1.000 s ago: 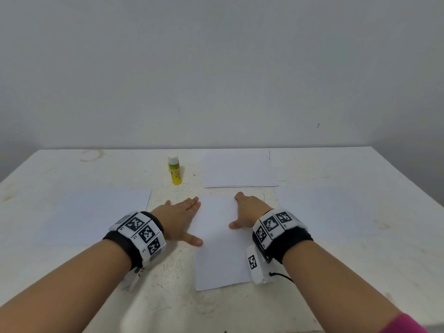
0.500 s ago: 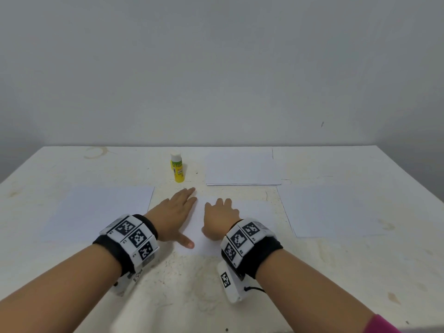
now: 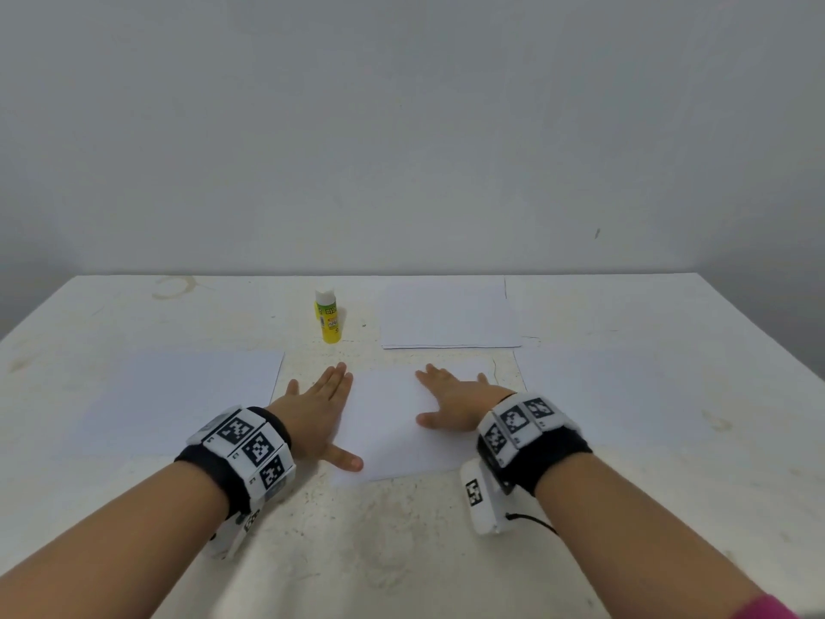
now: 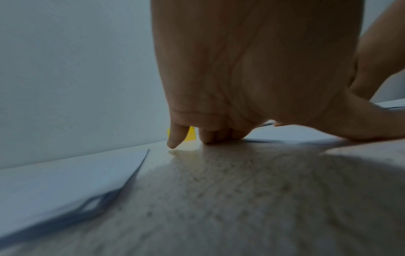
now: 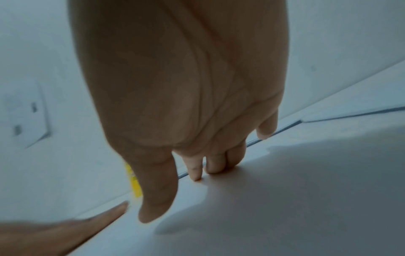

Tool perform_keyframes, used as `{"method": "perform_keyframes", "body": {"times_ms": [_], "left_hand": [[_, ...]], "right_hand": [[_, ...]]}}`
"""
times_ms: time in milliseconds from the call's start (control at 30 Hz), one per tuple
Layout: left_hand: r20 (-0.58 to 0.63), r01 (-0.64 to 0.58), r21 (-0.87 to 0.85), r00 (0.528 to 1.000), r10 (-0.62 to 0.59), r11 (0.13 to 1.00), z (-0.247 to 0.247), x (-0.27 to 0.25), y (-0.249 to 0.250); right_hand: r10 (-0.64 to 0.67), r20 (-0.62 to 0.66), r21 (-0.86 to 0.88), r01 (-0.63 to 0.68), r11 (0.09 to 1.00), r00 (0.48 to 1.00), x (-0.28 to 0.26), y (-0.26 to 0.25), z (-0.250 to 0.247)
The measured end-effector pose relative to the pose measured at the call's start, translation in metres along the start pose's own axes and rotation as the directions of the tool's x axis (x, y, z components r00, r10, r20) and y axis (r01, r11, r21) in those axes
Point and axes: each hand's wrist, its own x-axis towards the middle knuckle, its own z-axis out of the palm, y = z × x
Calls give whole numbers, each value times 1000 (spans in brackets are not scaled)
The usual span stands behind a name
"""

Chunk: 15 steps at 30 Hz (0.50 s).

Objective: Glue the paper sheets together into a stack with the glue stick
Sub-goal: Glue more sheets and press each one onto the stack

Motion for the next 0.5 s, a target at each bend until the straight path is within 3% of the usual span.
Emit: {"method": "perform_keyframes", "body": {"times_ms": [200,300,400,500], "left_hand": [[-8,-25,41,1000,26,999,-1,1,-2],[-40,-26,80,999,29,996,-6,-2,-3],[-167,-23,85,985,37,996,-14,-3,-8],[-339,23,120,941,20,992,-19,2,-10]], "right_hand": [[144,-25,43,-143,989,989,-13,46,-2],[194,-143,73,-185,980,970,-13,34,-4],[267,-268,34,-268,963,926,-17,21,-5],[263,-286,-49,-288,956,921,-18,7,-3]]}}
